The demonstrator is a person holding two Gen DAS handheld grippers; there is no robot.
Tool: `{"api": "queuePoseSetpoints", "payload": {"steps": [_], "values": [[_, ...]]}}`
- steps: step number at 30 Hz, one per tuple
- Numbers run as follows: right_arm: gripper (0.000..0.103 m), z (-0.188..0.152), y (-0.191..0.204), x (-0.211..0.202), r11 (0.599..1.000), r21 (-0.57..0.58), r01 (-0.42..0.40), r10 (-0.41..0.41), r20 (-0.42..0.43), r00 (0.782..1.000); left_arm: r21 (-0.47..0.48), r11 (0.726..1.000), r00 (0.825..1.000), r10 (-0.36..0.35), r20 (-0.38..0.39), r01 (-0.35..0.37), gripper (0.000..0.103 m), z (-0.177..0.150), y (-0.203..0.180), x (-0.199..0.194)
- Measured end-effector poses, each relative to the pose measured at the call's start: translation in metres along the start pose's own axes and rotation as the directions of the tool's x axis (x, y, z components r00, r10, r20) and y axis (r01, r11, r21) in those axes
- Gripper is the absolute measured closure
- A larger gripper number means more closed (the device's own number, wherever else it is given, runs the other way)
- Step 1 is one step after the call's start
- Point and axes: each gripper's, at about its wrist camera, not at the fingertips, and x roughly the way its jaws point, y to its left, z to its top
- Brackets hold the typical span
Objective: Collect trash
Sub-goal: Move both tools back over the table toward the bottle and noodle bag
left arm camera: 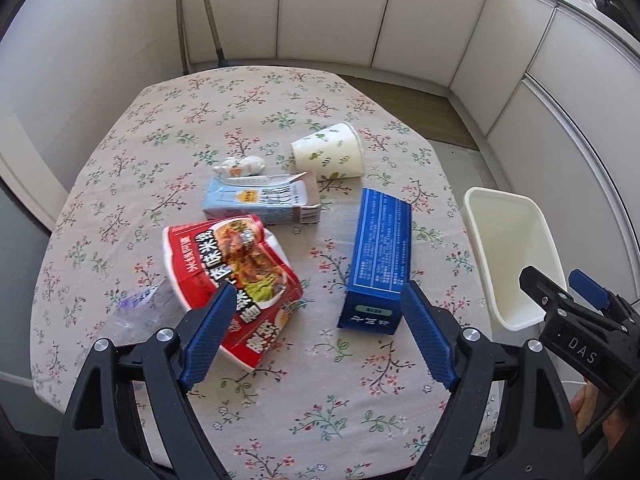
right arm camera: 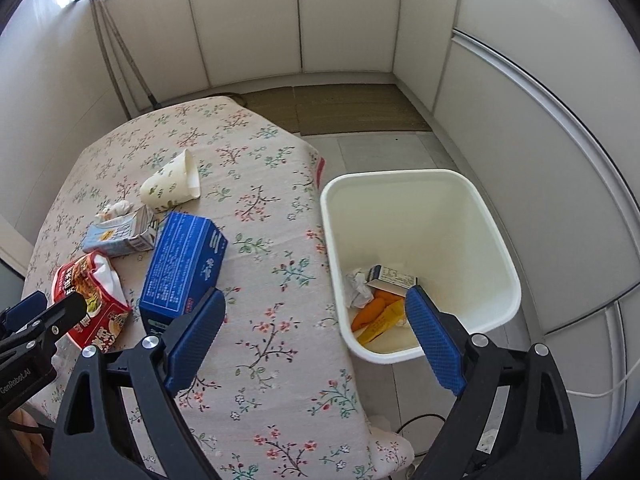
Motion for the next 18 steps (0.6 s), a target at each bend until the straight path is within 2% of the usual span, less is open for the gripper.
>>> {"api": "queuePoseSetpoints", "payload": {"steps": [10,14,18], "values": [[0.014,0.001,0.067,0.008,0.989,-0.135,-0.065,0.061,-0.028,0.998,-0.076,0.995,0.997,0.063,-0.039,-0.066,0.020,-0.007,0.060,0.001],[0.013,-0.002,0.091,0.012,0.977,-0.192,-0.090,0.082,-0.048,0.995,-0.039,0.994,0.990,0.098,-0.100,-0.102,0.018,-0.010,0.080,0.007],[0.012,-0.004,0.110,0.017,0.964,-0.243,-0.105,0.091,-0.071,0.993,0.054,0.987,0.974,0.157,-0.163,-0.150,0.017,-0.016,0.098,0.017]]}}
